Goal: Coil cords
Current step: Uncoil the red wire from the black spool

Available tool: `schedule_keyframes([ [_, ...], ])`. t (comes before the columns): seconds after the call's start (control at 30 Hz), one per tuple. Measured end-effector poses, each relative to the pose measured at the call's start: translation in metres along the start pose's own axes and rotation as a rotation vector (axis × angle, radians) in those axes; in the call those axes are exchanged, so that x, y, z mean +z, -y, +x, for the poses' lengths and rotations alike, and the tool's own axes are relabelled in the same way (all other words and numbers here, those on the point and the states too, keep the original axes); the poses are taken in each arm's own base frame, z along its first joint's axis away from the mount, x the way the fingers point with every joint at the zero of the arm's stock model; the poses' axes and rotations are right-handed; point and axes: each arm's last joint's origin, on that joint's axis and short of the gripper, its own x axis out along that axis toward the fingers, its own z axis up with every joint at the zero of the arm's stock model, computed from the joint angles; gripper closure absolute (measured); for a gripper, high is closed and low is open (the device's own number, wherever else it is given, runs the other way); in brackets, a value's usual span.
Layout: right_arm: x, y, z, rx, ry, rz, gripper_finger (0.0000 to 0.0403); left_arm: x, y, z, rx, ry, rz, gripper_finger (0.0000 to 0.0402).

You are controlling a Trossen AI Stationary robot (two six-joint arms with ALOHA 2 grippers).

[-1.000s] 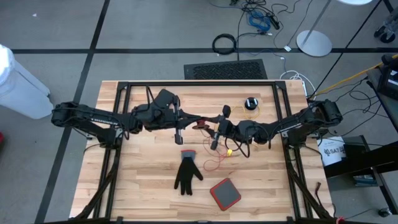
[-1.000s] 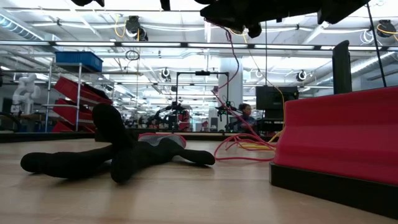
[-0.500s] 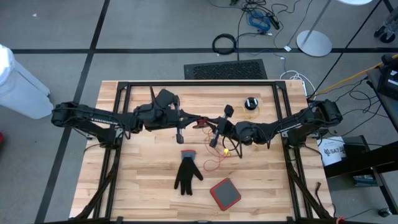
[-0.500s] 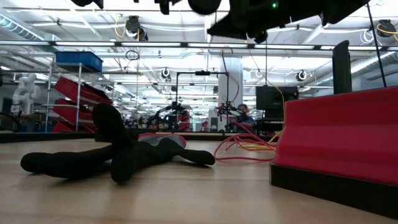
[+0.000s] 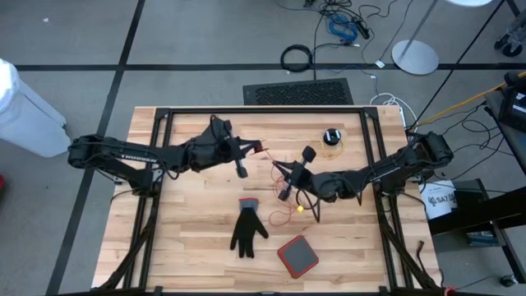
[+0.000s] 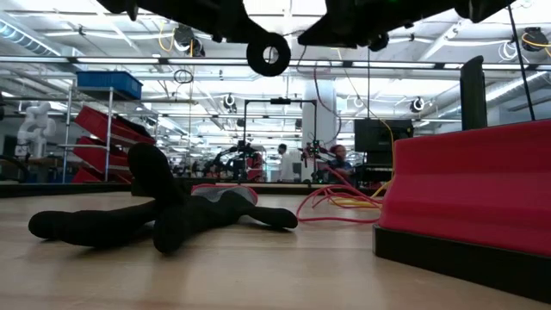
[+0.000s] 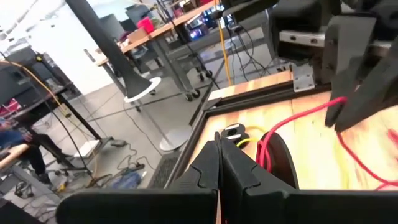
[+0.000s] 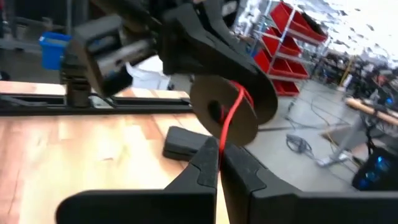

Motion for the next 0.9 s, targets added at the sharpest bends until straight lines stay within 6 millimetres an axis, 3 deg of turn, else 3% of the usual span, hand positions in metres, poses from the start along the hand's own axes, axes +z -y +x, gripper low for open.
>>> schedule_keyframes([
  [0.23, 0.001, -0.004, 0.002, 0.226, 0.044, -0.007, 0.0403, 0.005, -0.002, 0.000, 0.021, 0.049, -0.018, 0.0401],
  [0.53, -0.008, -0.006, 0.009, 0.309, 0.017, -0.004, 0.0403, -0.001, 0.005, 0.014, 0.059, 0.079, -0.031, 0.0401],
  [0.7, -0.015, -0.004, 0.013, 0.309, -0.041, 0.016, 0.0403, -0.008, 0.014, 0.029, 0.086, 0.120, -0.057, 0.0401],
  [0.9, -0.034, 0.007, 0.020, 0.206, -0.213, 0.041, 0.0403, 0.004, 0.009, 0.027, 0.104, 0.269, -0.184, 0.0401],
])
